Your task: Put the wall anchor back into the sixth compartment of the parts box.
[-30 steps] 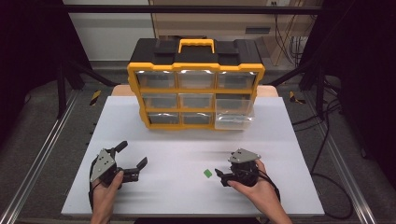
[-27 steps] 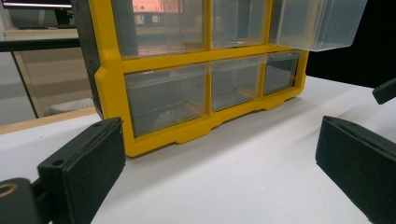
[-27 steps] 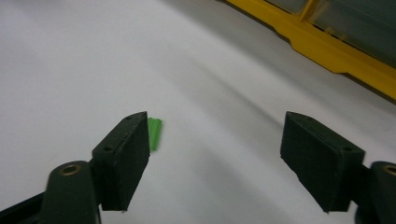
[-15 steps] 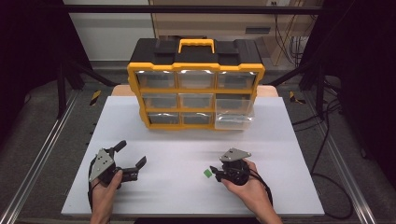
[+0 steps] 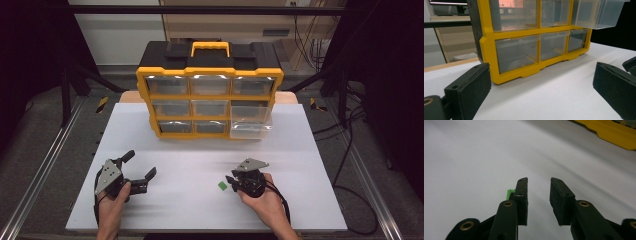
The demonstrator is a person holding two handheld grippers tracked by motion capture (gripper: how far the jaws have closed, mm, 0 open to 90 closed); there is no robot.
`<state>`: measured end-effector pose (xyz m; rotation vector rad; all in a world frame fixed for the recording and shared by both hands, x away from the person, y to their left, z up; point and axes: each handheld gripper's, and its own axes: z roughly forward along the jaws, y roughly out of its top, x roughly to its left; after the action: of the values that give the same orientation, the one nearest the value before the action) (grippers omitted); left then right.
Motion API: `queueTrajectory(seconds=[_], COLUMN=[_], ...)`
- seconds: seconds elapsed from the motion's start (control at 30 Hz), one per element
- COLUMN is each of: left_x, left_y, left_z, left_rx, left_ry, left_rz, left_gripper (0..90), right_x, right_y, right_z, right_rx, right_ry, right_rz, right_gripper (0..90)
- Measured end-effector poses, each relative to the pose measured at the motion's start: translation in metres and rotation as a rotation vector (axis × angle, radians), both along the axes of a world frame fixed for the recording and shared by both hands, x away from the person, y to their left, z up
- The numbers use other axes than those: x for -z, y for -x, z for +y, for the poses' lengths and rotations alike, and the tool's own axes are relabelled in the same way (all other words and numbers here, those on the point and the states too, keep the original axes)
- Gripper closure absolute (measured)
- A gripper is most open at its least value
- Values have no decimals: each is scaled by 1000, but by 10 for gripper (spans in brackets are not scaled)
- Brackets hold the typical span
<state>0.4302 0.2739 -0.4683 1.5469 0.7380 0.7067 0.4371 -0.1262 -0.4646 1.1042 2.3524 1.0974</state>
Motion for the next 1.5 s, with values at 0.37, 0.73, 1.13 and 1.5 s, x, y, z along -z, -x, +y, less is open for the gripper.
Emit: queueTrajectory(seconds=[0.37,0.73,1.13,1.5], left_x=[0,0,0,0], left_y=[-1,-1,-1,-1], left_z=[0,0,0,-1], left_rx=[-1,0,1,2], left_ry=[1,1,-5,-7], left_rz=[0,0,0,0], left_gripper=[14,14,14,14], right_x=[4,12,16,17], right_y=[-2,2,2,2], right_z=[2,14,15,18], right_rx=[10,-28,-38,-16], right_ry=[-29,-13,17,3], right_rz=[13,47,65,82], right_gripper=[754,791,819,804])
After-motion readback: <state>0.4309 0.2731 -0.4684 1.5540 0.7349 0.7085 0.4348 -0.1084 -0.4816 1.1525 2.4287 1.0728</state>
